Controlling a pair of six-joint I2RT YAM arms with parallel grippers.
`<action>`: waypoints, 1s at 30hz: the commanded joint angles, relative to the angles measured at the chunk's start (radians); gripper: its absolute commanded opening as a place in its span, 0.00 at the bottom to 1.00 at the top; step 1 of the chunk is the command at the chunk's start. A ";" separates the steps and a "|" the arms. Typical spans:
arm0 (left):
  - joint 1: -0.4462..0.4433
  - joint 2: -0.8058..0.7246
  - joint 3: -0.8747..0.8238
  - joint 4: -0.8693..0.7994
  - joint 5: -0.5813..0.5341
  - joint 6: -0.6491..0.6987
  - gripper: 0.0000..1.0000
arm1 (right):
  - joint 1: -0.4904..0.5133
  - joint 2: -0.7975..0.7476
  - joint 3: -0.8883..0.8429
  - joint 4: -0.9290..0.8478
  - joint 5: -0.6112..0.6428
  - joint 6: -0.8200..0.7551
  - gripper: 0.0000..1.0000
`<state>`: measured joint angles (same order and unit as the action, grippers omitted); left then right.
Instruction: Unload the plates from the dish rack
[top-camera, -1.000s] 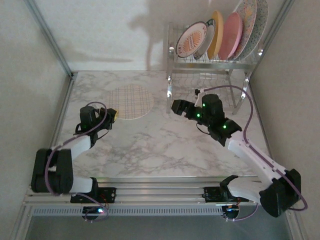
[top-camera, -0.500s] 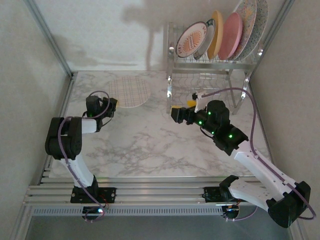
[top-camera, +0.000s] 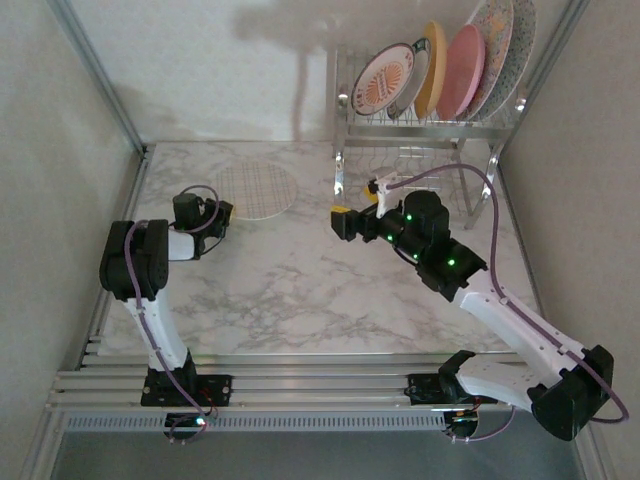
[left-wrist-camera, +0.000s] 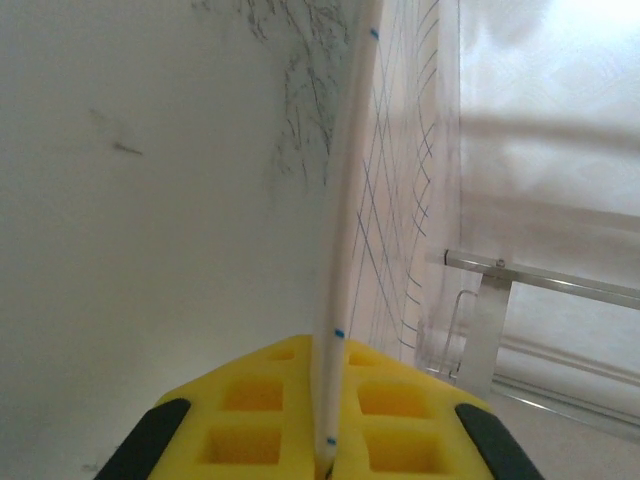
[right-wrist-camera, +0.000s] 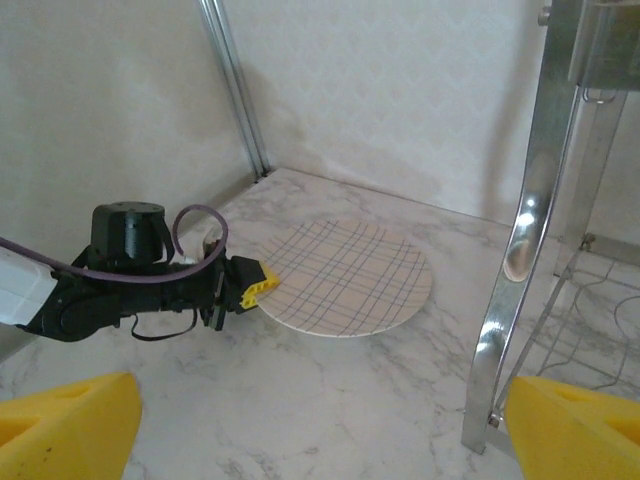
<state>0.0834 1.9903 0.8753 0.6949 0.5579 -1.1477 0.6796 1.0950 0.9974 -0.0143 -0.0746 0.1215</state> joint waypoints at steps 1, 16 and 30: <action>0.011 0.027 0.042 0.065 0.032 0.023 0.00 | 0.019 0.017 0.044 0.043 0.002 -0.026 0.94; 0.023 0.019 0.052 -0.049 0.039 0.075 0.44 | 0.054 0.037 0.122 -0.012 0.094 -0.079 0.95; 0.024 -0.059 0.044 -0.222 0.025 0.132 0.63 | 0.042 0.083 0.555 -0.297 0.571 -0.190 0.93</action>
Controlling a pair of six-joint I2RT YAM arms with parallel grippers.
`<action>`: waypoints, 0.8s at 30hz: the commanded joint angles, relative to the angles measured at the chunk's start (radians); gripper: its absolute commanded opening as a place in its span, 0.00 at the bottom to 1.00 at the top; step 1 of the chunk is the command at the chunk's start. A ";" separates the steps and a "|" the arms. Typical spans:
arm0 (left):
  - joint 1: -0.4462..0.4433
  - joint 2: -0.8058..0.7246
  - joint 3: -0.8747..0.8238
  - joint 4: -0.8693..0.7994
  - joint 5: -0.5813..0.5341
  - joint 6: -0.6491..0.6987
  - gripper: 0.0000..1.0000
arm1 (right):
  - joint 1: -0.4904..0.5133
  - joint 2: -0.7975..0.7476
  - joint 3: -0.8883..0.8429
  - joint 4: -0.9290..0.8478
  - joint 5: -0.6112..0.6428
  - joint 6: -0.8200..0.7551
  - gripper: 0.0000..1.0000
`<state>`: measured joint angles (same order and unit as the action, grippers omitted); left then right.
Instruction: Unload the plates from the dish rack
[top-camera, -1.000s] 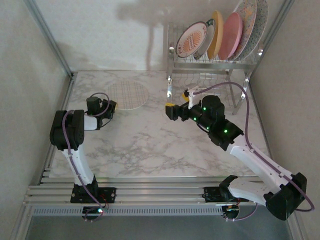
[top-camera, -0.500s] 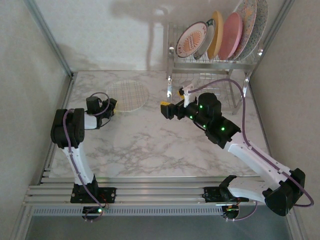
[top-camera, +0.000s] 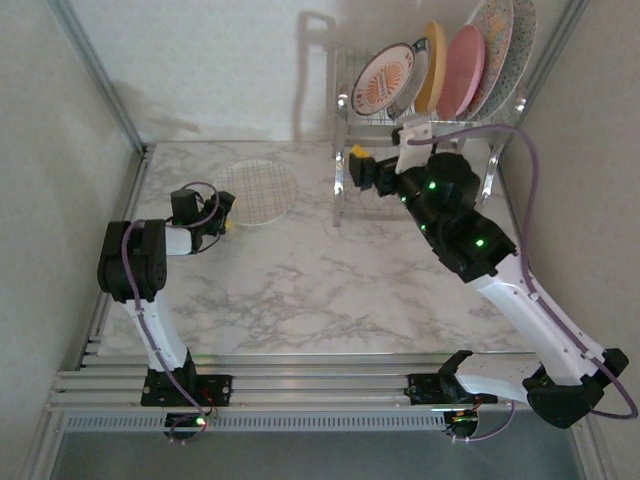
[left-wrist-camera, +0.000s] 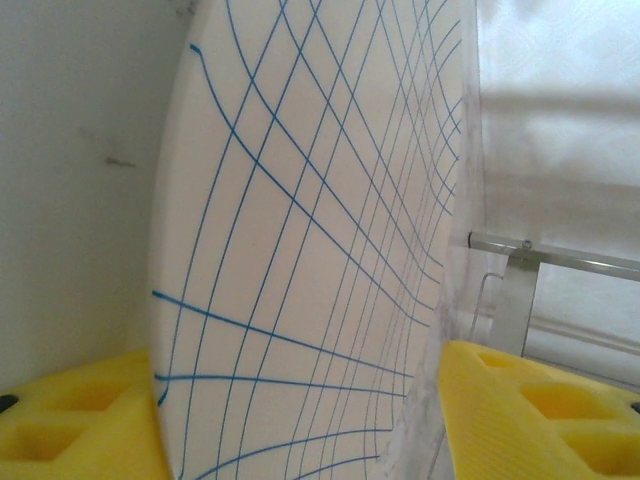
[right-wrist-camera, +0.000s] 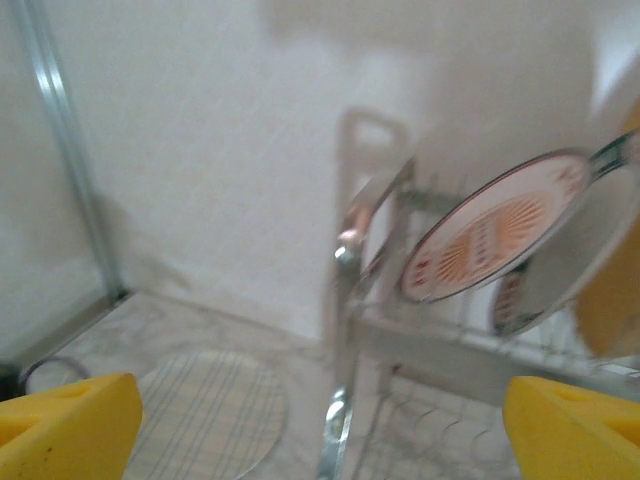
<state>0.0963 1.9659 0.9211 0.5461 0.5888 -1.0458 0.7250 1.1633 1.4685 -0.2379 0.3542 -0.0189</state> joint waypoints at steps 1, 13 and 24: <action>0.010 -0.038 -0.005 -0.079 -0.007 0.030 0.63 | -0.008 0.020 0.118 -0.088 0.174 -0.056 0.93; -0.030 -0.161 0.013 -0.378 -0.125 0.107 1.00 | -0.145 0.042 0.416 -0.255 0.223 0.010 0.91; -0.229 -0.446 0.044 -0.589 -0.298 0.089 0.99 | -0.576 0.210 0.642 -0.475 0.122 0.310 0.82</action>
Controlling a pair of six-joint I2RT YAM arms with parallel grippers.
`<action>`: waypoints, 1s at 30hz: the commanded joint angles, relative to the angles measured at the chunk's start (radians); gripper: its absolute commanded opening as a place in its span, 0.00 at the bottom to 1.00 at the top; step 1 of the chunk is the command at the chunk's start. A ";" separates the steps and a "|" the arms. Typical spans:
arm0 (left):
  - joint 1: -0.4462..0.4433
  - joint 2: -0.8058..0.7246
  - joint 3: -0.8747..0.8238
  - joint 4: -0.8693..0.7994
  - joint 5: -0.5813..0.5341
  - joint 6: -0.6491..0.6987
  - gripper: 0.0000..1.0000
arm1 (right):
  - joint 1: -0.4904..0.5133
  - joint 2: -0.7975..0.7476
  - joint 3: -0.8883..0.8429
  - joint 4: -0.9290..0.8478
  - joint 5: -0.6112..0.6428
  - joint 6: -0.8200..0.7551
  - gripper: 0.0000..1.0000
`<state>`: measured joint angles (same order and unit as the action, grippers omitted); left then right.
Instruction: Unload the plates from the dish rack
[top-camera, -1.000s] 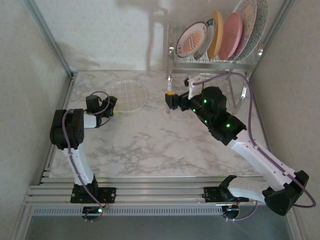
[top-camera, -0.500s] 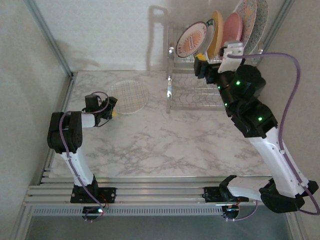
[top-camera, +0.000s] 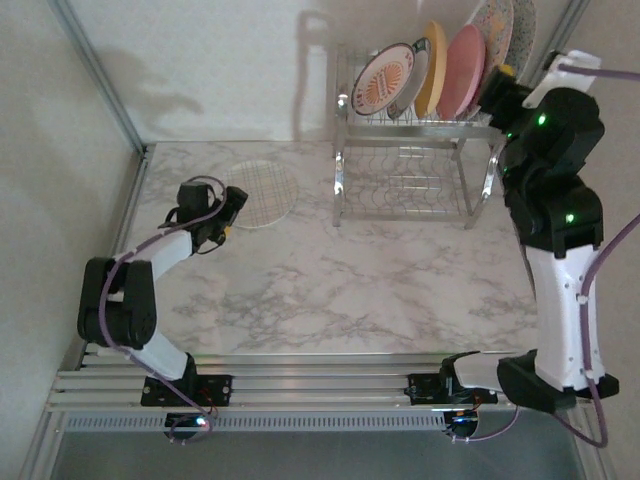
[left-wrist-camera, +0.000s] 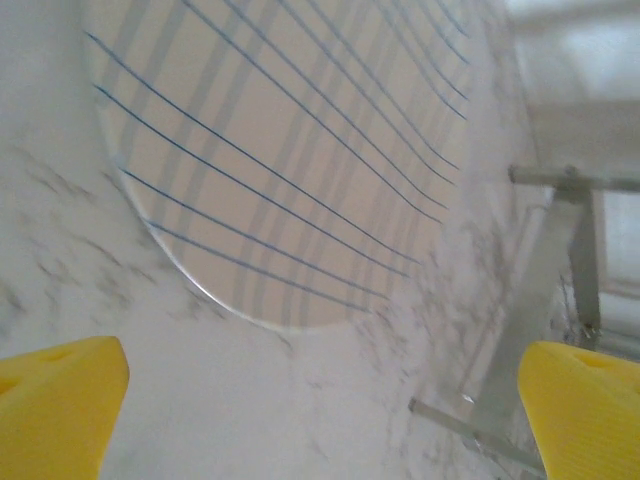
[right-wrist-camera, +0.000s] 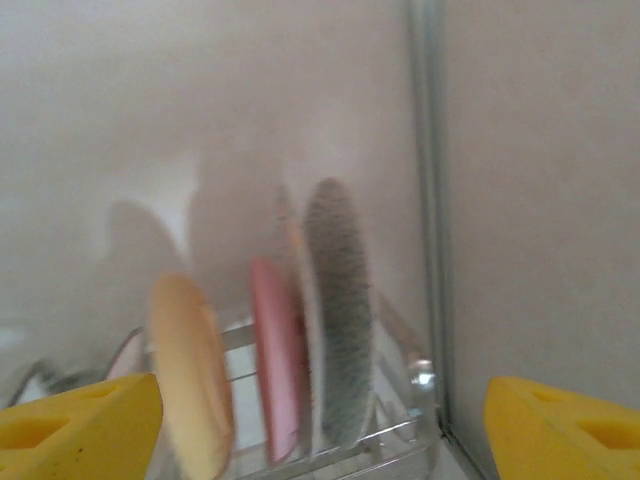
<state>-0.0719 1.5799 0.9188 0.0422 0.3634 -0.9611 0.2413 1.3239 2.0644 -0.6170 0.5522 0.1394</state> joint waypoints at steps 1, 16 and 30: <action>-0.091 -0.084 0.062 -0.083 -0.077 -0.004 0.99 | -0.146 0.076 0.067 -0.111 -0.132 0.206 0.80; -0.263 -0.237 0.284 -0.029 0.024 0.062 0.96 | -0.430 0.326 0.194 0.027 -0.732 0.134 0.53; -0.293 -0.282 0.357 0.115 0.086 0.092 0.94 | -0.435 0.425 0.264 0.005 -0.747 0.070 0.48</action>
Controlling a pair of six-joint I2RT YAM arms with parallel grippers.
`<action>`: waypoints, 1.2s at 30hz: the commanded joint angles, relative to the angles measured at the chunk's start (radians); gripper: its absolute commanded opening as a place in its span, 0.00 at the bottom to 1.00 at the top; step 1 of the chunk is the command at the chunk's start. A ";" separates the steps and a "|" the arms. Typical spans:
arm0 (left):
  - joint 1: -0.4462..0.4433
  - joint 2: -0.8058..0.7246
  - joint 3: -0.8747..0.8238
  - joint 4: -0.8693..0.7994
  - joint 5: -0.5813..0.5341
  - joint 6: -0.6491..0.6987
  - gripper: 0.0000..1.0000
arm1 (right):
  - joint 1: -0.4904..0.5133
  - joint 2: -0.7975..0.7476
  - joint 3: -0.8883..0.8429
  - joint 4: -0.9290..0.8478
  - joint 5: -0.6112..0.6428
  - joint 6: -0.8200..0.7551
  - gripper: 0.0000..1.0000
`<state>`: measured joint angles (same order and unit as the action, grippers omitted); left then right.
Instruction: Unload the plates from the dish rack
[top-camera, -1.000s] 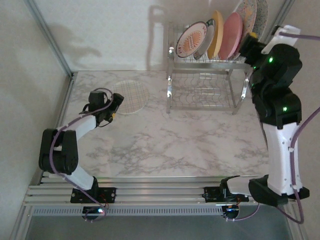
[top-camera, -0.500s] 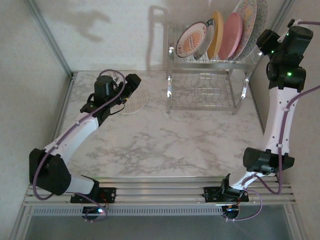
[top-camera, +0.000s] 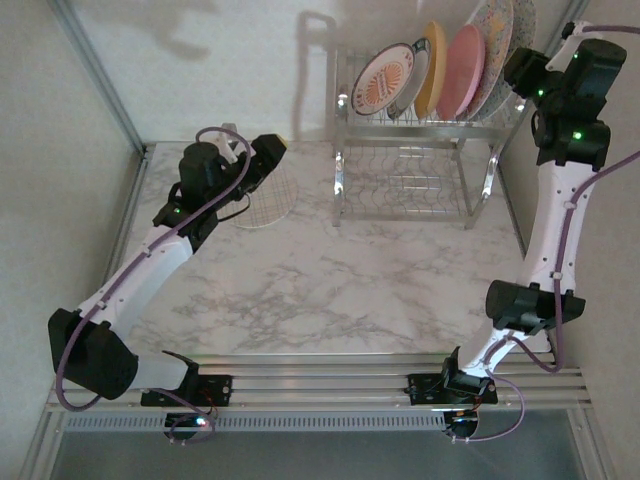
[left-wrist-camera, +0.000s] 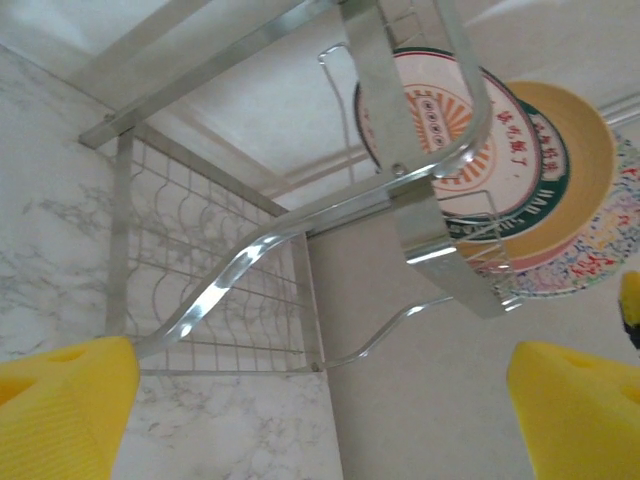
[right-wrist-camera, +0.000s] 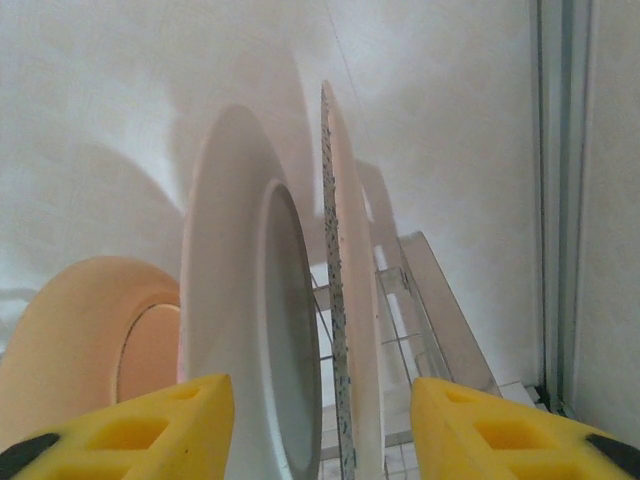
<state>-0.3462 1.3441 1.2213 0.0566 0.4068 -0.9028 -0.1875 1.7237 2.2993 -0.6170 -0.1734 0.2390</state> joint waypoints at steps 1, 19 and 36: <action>-0.024 -0.052 0.064 0.115 0.043 0.044 0.94 | -0.005 0.031 0.032 0.007 -0.019 -0.033 0.46; -0.181 -0.069 0.219 0.404 0.106 0.345 0.89 | -0.006 0.098 0.067 0.001 -0.045 -0.071 0.29; -0.208 -0.049 0.240 0.379 0.090 0.383 0.89 | 0.015 0.135 0.104 -0.008 -0.053 -0.107 0.05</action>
<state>-0.5426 1.2968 1.4403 0.4221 0.4866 -0.5411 -0.1860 1.8442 2.3768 -0.6468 -0.1783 0.1463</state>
